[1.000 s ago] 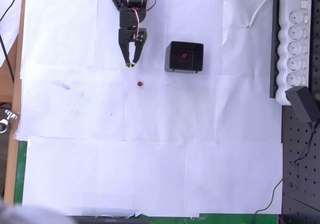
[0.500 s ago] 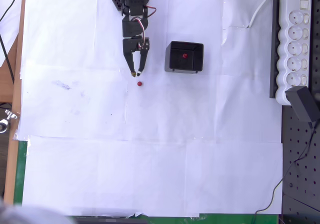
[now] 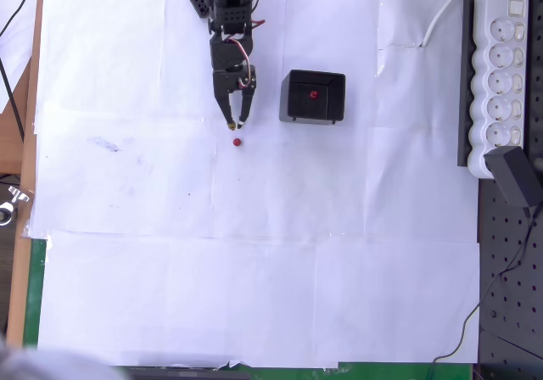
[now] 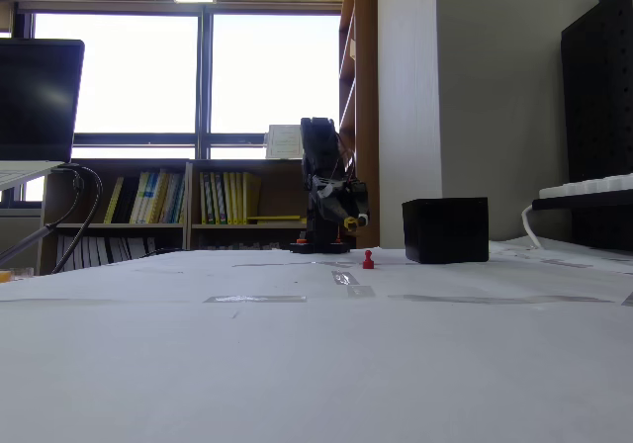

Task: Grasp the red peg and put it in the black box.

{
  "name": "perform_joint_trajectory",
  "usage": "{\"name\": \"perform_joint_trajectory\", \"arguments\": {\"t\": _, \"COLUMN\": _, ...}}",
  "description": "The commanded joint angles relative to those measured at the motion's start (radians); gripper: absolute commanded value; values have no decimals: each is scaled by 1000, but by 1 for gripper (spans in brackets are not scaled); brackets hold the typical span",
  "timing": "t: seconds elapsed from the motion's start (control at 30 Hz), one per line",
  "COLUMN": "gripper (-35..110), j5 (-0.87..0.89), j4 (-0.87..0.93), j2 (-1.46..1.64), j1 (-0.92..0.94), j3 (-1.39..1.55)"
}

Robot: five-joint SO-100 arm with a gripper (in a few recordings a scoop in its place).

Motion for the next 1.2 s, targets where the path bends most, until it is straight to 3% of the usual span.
{"name": "perform_joint_trajectory", "arguments": {"t": 0.0, "gripper": 0, "j5": -34, "j4": -120, "j2": 72, "j1": -5, "j3": -80}}
{"name": "perform_joint_trajectory", "arguments": {"t": 0.4, "gripper": 0, "j5": -107, "j4": -233, "j2": 313, "j1": -35, "j3": -78}}
{"name": "perform_joint_trajectory", "arguments": {"t": 0.63, "gripper": 1, "j5": -120, "j4": -474, "j2": 572, "j1": -35, "j3": -15}}
{"name": "perform_joint_trajectory", "arguments": {"t": 0.93, "gripper": 20, "j5": -83, "j4": -551, "j2": 621, "j1": 3, "j3": -2}}
{"name": "perform_joint_trajectory", "arguments": {"t": 1.17, "gripper": 24, "j5": -100, "j4": -560, "j2": 617, "j1": 35, "j3": -2}}
